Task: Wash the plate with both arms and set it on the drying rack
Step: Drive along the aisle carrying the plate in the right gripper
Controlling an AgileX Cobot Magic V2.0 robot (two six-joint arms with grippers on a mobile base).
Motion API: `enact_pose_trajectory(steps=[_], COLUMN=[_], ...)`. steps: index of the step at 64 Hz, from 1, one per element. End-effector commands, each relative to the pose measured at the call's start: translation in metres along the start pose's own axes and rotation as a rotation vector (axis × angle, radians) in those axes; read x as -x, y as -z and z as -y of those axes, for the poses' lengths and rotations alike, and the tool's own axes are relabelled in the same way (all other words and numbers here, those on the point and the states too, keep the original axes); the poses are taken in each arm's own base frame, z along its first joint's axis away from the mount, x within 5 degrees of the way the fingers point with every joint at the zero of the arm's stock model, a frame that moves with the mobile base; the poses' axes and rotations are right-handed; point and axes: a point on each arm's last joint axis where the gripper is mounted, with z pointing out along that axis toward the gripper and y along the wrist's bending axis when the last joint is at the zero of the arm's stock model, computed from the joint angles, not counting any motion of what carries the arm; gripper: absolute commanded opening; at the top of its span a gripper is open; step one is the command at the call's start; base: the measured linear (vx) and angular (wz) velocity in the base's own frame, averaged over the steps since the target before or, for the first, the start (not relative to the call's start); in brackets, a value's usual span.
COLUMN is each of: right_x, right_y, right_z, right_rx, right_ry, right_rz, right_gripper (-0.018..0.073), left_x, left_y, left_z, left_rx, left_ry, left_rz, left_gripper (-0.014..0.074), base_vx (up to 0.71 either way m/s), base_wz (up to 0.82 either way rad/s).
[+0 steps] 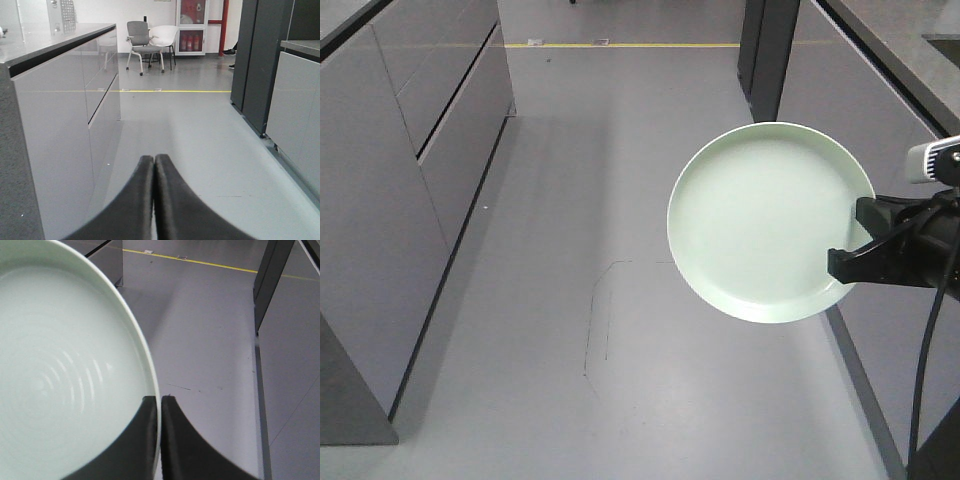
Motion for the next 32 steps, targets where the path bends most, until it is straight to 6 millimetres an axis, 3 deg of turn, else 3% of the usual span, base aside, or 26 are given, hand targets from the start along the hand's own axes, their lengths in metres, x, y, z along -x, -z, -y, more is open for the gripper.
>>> enact_pose_trajectory(steps=[1, 32], right_x=[0.0194, 0.0194], right_y=[0.0068, 0.0068], right_z=[0.0029, 0.0029], right_rx=[-0.02, -0.02], right_ry=[-0.001, -0.001], right_rz=[0.126, 0.126], right_gripper=[-0.001, -0.001], left_x=[0.0019, 0.0019], left_y=[0.0005, 0.0005], left_z=[0.0002, 0.0002], left_rx=[-0.006, -0.006], left_ry=[0.011, 0.011], left_rz=[0.07, 0.07], left_gripper=[-0.0006, -0.0006], base_vx=[0.14, 0.13], base_wz=[-0.09, -0.06])
